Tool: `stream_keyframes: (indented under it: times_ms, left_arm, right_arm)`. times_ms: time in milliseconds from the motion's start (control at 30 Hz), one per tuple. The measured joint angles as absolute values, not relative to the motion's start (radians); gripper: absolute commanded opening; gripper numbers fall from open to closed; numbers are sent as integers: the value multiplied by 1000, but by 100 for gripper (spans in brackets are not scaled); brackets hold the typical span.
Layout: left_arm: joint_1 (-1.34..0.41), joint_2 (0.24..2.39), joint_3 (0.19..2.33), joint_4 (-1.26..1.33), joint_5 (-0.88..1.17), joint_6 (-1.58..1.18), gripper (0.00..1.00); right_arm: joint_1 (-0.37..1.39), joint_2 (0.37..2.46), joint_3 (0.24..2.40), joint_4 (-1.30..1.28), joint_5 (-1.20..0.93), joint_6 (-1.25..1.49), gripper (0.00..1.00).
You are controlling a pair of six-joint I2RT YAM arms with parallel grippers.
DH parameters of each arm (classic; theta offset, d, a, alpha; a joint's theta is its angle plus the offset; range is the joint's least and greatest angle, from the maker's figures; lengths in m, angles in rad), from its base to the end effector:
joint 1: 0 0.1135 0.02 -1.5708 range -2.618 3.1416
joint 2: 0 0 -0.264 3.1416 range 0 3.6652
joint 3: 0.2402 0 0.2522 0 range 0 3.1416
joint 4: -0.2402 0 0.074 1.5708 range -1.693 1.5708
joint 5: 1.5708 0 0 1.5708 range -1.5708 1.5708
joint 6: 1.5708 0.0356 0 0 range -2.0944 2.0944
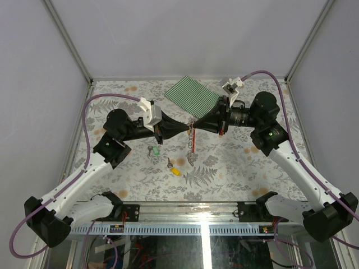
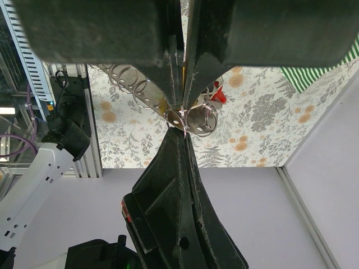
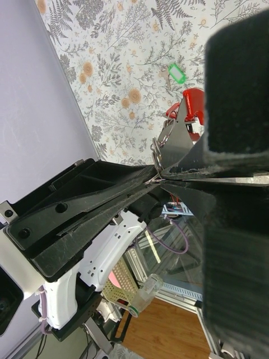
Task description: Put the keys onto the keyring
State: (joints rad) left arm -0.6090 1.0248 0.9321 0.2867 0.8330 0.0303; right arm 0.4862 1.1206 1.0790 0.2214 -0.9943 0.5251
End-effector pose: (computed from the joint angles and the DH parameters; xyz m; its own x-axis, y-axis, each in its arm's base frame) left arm 0.1723 -0.1523 0.3951 0.1878 -0.1061 -0.9765 0.9751 0.1397 0.1723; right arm 0.2020 0.1405 0.4177 -0.3565 0.1207 -0.9265 -0.9307 0.0416 0.3635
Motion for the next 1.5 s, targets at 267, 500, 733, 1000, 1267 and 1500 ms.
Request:
stream_keyframes:
  times_ms: [267, 500, 733, 1000, 1267, 1500]
  left_arm:
    - [-609, 1021, 932, 287, 829, 31, 0]
    - [-609, 1021, 932, 287, 828, 31, 0]
    - [-609, 1021, 932, 287, 828, 31, 0]
    - [-609, 1021, 932, 286, 828, 31, 0]
    - [-609, 1021, 932, 286, 831, 38, 0]
    - [-609, 1021, 933, 285, 848, 50, 0]
  right_arm:
    - [489, 1113, 1079, 213, -976, 524, 0]
    - [490, 1109, 1079, 203, -958, 523, 0]
    - [491, 1102, 1079, 190, -940, 519, 0]
    - [491, 1095, 1079, 167, -924, 511, 0]
    - [491, 1090, 1079, 168, -913, 516, 0]
    - [491, 1088, 1079, 170, -908, 530, 0]
